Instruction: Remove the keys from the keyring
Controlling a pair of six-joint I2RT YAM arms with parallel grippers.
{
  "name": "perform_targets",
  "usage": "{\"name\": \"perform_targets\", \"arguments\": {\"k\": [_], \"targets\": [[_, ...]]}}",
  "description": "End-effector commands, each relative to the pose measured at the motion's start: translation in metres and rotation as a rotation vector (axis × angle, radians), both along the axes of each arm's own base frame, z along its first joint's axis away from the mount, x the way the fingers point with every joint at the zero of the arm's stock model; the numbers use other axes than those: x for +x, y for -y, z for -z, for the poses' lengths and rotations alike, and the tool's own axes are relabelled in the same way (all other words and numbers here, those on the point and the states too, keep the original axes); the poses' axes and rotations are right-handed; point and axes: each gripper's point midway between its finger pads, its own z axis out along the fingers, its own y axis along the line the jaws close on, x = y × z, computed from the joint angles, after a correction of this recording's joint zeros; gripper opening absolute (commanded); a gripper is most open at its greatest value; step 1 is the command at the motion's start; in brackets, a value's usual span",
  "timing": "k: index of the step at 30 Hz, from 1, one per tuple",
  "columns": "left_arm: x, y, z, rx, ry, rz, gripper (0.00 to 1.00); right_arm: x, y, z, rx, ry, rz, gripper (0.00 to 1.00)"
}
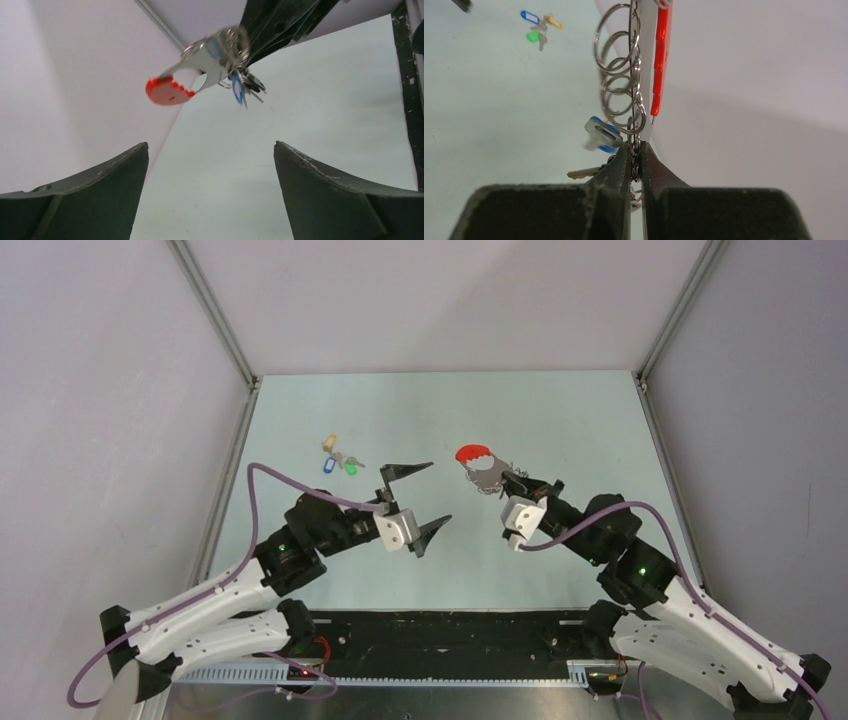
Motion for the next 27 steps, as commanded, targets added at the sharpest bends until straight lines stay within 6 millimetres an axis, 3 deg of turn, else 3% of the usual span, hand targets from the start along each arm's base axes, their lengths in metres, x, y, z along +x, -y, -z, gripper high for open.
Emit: {"name": "perform_targets", "arguments": {"k": [1, 7, 13, 16, 21, 27], "targets": [[0.004, -0.003, -0.012, -0.078, -0.106, -0.007, 0.99, -0.010, 0.003, -0.038, 0.111, 0.040, -0.031, 0.00], [-0.014, 0.018, -0.003, -0.068, -0.224, 0.137, 1.00, 0.002, 0.015, -0.060, 0.234, 0.053, 0.067, 0.00], [-0.022, 0.039, 0.016, -0.011, -0.285, 0.239, 1.00, -0.003, 0.002, -0.072, 0.290, 0.053, 0.028, 0.00], [-0.023, 0.047, 0.015, -0.028, -0.330, 0.258, 1.00, 0.000, -0.003, -0.073, 0.289, 0.050, 0.037, 0.00], [-0.008, 0.056, 0.010, -0.086, -0.422, 0.203, 1.00, 0.003, -0.011, -0.068, 0.302, 0.023, 0.050, 0.00], [0.010, 0.048, 0.000, -0.163, -0.430, 0.089, 1.00, 0.001, -0.019, -0.068, 0.310, 0.015, 0.034, 0.00]]}}
